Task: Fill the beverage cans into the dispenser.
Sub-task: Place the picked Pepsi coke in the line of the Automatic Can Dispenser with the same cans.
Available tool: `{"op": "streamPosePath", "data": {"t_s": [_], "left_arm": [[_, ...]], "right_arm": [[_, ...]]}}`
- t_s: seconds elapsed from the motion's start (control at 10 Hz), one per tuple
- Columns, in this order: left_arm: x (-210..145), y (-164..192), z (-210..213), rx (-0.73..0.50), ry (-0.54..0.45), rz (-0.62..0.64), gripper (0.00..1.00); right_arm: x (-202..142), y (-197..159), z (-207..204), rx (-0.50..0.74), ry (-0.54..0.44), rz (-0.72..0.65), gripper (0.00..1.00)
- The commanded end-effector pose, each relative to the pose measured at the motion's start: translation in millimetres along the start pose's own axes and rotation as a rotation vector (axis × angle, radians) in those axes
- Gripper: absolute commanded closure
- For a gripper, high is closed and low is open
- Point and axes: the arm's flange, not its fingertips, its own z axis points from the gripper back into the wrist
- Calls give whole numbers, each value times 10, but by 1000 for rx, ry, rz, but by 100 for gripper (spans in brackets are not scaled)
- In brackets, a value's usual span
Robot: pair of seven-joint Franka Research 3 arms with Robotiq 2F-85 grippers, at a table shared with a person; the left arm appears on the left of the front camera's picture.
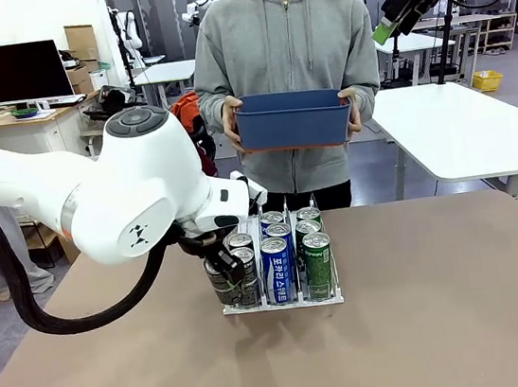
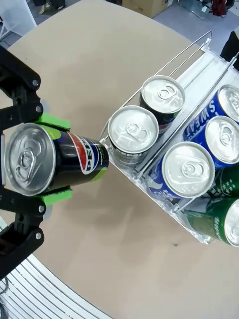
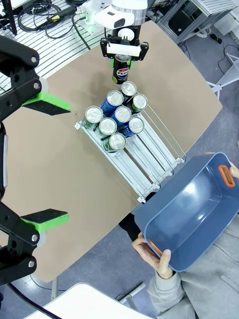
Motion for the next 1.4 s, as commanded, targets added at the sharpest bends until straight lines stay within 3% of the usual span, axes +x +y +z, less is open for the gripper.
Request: {"op": "streamPosePath", "data": {"t_s": [0.0,1.3], "left_arm": [[77,65,-74,34,-13,9,42],[481,454,-417,-27,-108,43,42]], "right_arm": [[-11,5,11,5,7,-1,0],[-11,5,11,5,7,-1,0]]}}
